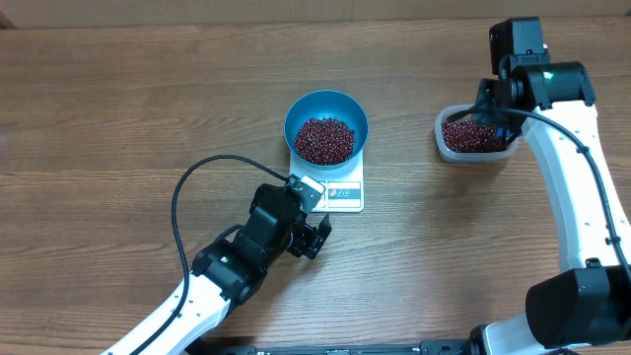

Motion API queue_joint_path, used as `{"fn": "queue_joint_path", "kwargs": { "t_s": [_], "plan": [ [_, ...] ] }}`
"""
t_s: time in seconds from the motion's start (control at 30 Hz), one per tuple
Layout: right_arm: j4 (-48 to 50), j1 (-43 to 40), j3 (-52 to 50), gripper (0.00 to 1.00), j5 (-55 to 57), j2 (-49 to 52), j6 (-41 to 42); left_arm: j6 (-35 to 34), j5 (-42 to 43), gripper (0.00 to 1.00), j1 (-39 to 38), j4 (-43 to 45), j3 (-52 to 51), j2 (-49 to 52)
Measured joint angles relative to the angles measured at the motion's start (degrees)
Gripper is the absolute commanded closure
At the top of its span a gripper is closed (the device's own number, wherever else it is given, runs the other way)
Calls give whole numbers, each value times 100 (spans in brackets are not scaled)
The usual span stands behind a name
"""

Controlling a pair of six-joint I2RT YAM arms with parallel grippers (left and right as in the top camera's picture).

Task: Scoop item into bowl and weigh 150g on scale
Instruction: 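Move the blue scoop with the right gripper back to the bean container, then lower the scoop into the container and release it with the right gripper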

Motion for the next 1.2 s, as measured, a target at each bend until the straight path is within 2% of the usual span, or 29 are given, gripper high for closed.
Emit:
{"fn": "queue_joint_path", "kwargs": {
  "t_s": [0.2,0.4,0.5,0.97,1.07,1.17,1.2],
  "plan": [
    [151,0,0,96,-466,0,2299,0,0,1,0,0,0,0],
    [459,-2,-275,96,-527,-2,3897,0,0,0,0,-2,0,0],
    [592,0,-546,96,-529,0,4391,0,-2,0,0,0,0,0],
    [2275,0,-1764,96,-575,98,4846,0,0,0,0,2,0,0],
    [2387,0,-1987,96,-612,109,4898,0,0,0,0,0,0,0],
    [2391,0,-1987,76,-645,109,4918,0,-2,0,0,0,0,0],
    [2374,-2,-1987,56,-678,109,5001,0,-2,1,0,0,0,0]
  ]
}}
